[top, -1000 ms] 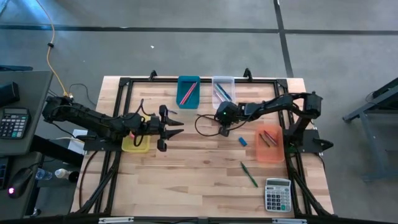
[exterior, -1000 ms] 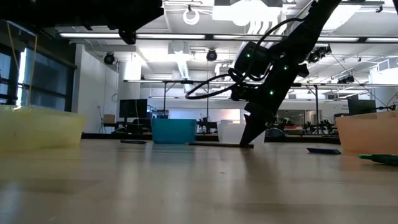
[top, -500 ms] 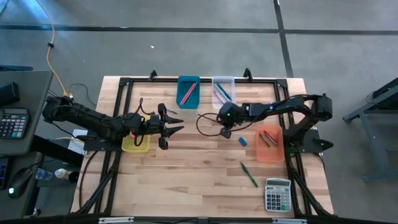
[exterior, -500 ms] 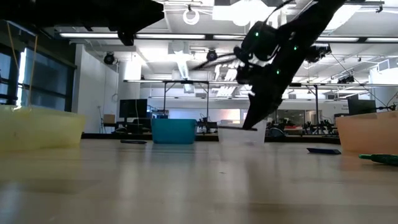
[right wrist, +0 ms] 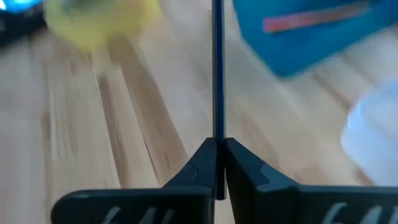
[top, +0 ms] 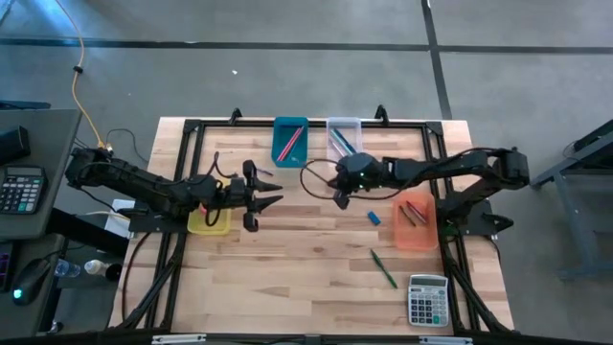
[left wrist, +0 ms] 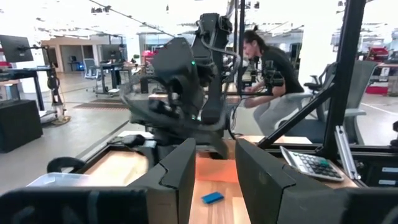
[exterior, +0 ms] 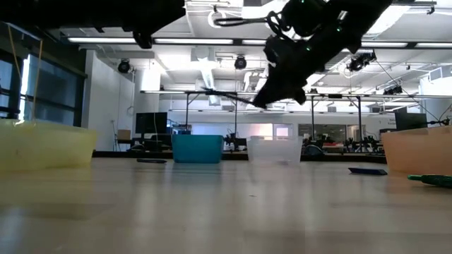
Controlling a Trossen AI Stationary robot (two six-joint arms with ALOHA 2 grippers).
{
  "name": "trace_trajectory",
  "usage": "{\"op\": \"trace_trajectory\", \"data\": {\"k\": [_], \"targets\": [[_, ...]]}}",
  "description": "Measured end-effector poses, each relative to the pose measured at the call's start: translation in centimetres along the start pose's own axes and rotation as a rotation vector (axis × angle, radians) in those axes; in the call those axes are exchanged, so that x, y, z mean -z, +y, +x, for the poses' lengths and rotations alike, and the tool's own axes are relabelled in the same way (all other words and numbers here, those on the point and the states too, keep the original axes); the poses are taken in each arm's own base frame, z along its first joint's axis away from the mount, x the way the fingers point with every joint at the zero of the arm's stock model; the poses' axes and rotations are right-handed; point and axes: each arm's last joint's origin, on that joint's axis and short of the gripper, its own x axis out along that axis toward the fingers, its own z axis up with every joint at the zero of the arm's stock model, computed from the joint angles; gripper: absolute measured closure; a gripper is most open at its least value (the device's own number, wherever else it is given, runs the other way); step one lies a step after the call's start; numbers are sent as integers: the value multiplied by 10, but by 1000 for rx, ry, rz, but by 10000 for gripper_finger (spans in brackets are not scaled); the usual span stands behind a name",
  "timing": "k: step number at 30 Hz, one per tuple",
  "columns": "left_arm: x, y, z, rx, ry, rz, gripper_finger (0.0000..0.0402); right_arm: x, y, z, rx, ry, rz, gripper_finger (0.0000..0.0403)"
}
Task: Sort crayons/erasers/pens/pencils in bins
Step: Put the black pencil into the blue bin
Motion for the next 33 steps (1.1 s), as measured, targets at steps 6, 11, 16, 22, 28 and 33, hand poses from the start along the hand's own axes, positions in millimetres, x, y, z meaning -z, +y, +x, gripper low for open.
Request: {"op": "trace_trajectory", "data": {"k": [6,11,16,22,28,33], "targets": [[-1,-4,-1,11,-13,20,300,-34,-5,7,93,-137,63,396],[-1,-4,-1,-6,-11,20,300,-69,-15,33,155,-181,96,396],[-1,-4,-1,-6,-10,16,300,-89,-37,71,219,-146,194,396],[-1,-4,-1,-6,-9,14,300,-98,-60,108,293,-74,347,396],[-1,-4,-1,-6,-9,11,300,-100,-60,133,359,13,403,396],[-1,-4,-1,-6,-9,-5,300,-104,-57,144,382,51,401,396]]}}
